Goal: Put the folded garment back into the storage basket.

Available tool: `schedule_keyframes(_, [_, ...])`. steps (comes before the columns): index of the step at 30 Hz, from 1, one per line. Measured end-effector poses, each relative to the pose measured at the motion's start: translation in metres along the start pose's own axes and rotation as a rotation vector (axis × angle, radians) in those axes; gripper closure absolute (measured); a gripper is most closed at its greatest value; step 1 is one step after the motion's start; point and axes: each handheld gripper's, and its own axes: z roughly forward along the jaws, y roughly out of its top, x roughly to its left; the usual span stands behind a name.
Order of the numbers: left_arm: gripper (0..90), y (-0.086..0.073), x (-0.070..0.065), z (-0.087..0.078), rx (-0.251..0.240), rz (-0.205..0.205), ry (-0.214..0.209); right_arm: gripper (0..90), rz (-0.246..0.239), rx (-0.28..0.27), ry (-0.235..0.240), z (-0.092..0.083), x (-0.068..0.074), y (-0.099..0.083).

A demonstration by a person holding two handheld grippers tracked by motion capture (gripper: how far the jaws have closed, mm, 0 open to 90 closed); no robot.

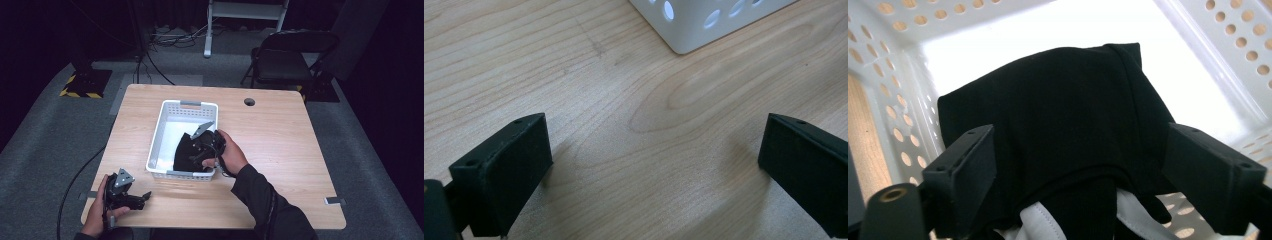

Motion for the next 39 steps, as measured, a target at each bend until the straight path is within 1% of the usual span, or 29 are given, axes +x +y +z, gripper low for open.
schedule_keyframes(3, [0.6,0.0,0.0,0.0,0.0,0.0,0.0,10.5,-0.007,-0.007,-0.018,-0.001,0.002,0.0])
schedule_keyframes(5, [0.6,0.0,0.0,0.0,0.0,0.0,0.0,10.1,-0.01,-0.02,-0.011,-0.003,0.002,0.001])
schedule_keyframes(8, [0.6,0.0,0.0,0.0,0.0,0.0,0.0,8.3,-0.016,-0.036,-0.015,-0.005,0.004,0.001])
schedule_keyframes(12, [0.6,0.0,0.0,0.0,0.0,0.0,0.0,7.5,-0.027,-0.048,-0.01,-0.007,0.006,0.002])
schedule_keyframes(17, [0.6,0.0,0.0,0.0,0.0,0.0,0.0,7.5,-0.026,-0.061,-0.01,-0.011,0.007,0.003])
schedule_keyframes(23, [0.7,0.0,0.0,0.0,0.0,0.0,0.0,7.5,-0.034,-0.089,-0.011,-0.021,0.008,0.003])
schedule_keyframes(27, [0.6,0.0,0.0,0.0,0.0,0.0,-0.001,7.5,-0.047,-0.092,-0.019,-0.028,0.007,0.0])
schedule_keyframes(34, [0.6,0.0,0.0,0.0,0.0,0.0,-0.001,7.5,-0.052,-0.104,-0.028,-0.04,0.005,-0.006])
schedule_keyframes(39, [0.6,0.0,0.0,0.0,0.0,0.0,0.0,7.5,-0.073,-0.106,-0.039,-0.049,0.005,-0.01])
